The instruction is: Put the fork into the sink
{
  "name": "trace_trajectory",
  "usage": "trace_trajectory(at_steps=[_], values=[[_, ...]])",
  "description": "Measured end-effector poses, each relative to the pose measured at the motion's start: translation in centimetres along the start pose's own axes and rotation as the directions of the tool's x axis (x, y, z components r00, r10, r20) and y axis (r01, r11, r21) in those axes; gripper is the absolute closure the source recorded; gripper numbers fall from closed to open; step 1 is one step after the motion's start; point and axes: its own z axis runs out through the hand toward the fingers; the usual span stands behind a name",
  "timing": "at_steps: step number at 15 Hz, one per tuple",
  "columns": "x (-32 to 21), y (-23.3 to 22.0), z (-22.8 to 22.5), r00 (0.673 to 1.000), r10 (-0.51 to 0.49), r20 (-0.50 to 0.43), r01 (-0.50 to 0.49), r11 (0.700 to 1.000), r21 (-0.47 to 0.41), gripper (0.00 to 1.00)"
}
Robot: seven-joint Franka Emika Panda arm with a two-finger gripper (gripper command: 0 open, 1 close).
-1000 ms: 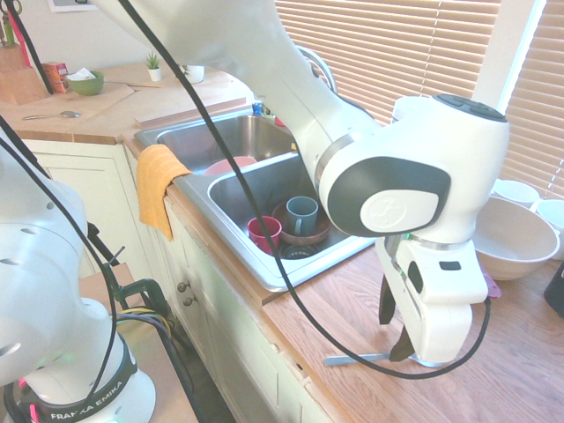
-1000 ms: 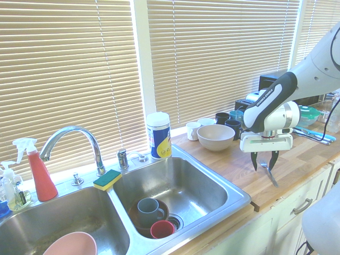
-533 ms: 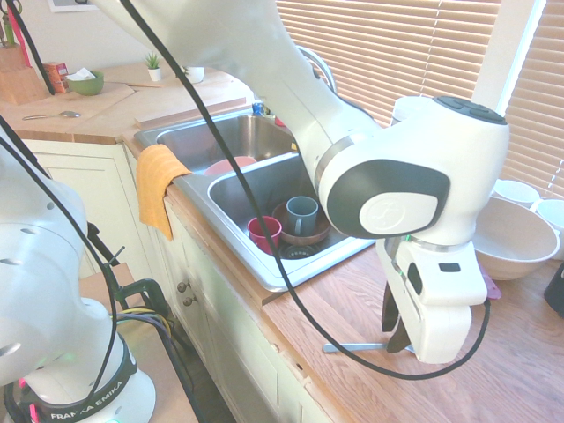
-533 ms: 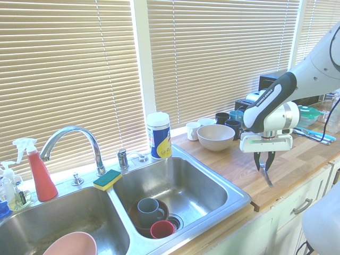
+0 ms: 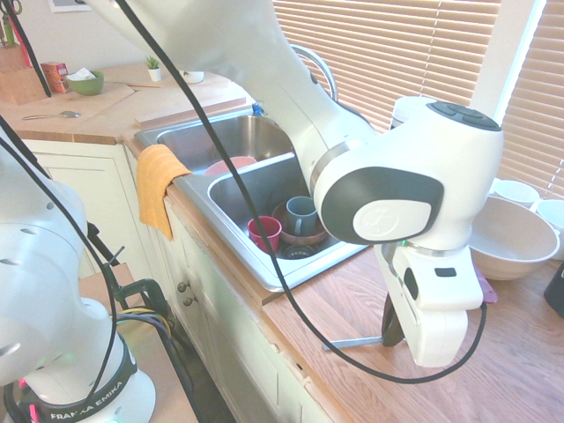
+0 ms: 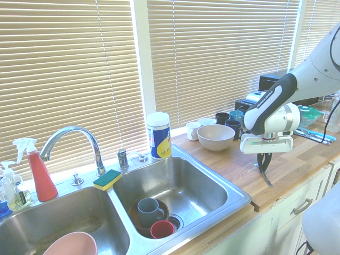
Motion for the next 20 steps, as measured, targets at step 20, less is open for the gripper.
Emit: trace_trajectory(at_steps=[20], values=[[-30.2,-19.4,-3.3,0.885,-0.444,-0.14,0.459,0.882,0.105,1.0]])
